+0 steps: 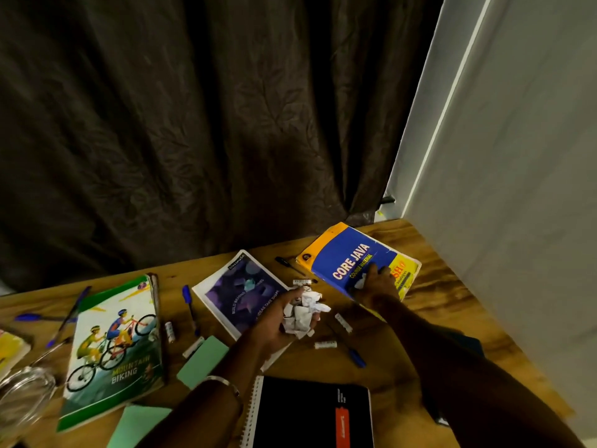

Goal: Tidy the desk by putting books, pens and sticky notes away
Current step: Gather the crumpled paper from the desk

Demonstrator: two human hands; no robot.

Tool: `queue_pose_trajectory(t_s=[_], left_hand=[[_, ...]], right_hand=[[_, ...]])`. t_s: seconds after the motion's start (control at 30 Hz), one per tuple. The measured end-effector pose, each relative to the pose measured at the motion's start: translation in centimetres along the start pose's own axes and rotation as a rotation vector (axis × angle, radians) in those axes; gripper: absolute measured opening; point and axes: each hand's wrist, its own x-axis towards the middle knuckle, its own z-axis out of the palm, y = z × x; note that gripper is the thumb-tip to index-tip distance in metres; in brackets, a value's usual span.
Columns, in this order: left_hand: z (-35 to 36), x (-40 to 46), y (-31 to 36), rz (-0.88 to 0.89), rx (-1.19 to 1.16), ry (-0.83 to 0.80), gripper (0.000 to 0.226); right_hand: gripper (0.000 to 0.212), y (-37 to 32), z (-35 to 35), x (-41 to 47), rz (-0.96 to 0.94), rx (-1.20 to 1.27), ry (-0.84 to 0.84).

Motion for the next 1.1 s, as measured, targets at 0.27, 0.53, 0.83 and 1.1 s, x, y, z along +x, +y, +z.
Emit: queue_pose_trajectory(t_s=[0.27,0.53,0.83,1.1], left_hand=[[0.6,1.4,0.0,-0.029,0.058,-0.024,0.042],[1.6,1.2,-0.5,-0.036,0.159,-0.011,0.041],[6.8,1.1,-3.6,-0.144,0.130,-0.107,0.026],[12.1,0.2,-10.6,-0.184,0.198,-0.231,0.022]], right_hand=[[0.052,0.8,1.0,1.6,-0.069,-0.019,-0.034],[0.023,2.5,0.4,-0.8,-0.011,0.283,0.072],[0.016,4.0,-0.8,-7.5,0.022,0.953,0.106],[0.024,9.2,-2.3,-13.7,0.193,1.236,0.142]])
